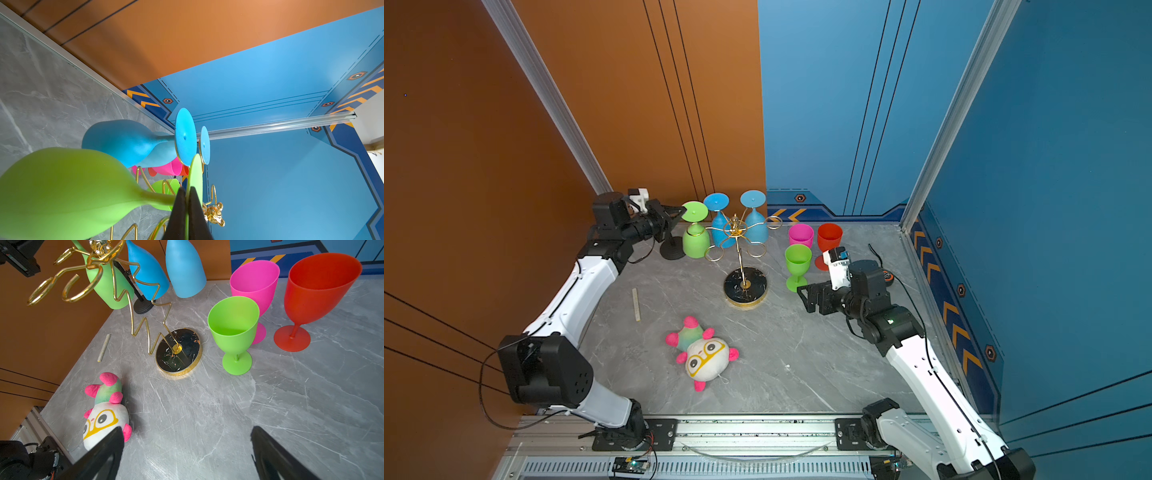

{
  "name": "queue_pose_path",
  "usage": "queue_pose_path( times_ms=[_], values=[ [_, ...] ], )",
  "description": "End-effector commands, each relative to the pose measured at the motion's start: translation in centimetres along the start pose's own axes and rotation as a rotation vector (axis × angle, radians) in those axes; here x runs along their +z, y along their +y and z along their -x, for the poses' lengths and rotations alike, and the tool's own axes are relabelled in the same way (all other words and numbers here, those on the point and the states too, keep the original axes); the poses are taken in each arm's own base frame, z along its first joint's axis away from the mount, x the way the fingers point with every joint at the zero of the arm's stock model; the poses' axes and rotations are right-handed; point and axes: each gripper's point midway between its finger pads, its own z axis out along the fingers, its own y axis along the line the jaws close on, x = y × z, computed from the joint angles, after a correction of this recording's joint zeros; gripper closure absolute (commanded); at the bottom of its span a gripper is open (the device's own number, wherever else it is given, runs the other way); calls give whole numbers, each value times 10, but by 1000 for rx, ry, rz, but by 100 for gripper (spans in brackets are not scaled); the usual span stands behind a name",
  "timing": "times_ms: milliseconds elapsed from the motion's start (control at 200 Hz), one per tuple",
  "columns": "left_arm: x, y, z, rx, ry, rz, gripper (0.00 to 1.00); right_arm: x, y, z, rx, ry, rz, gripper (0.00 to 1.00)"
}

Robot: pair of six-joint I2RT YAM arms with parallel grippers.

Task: Take the wine glass off the wine glass rack
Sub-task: 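Lift the green glass off the rack with the left gripper and pull it back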

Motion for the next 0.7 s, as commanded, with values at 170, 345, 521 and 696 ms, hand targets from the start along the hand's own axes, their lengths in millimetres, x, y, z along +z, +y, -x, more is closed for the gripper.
queue_pose_path(
  times_ms=[170, 345, 521, 696],
  values=[
    [-50, -7, 29, 60, -195, 25, 100, -3, 4, -3, 16, -6, 25, 4],
    [-81, 4, 18, 147, -222, 125, 100, -4, 3, -3, 24, -8, 23, 5],
    [-122, 17, -12, 272, -202, 239, 100, -1, 2, -3, 42, -2, 17, 6],
    [-155, 15, -51, 395, -129, 257, 100, 5, -1, -6, 70, 32, 2, 6]
  ],
)
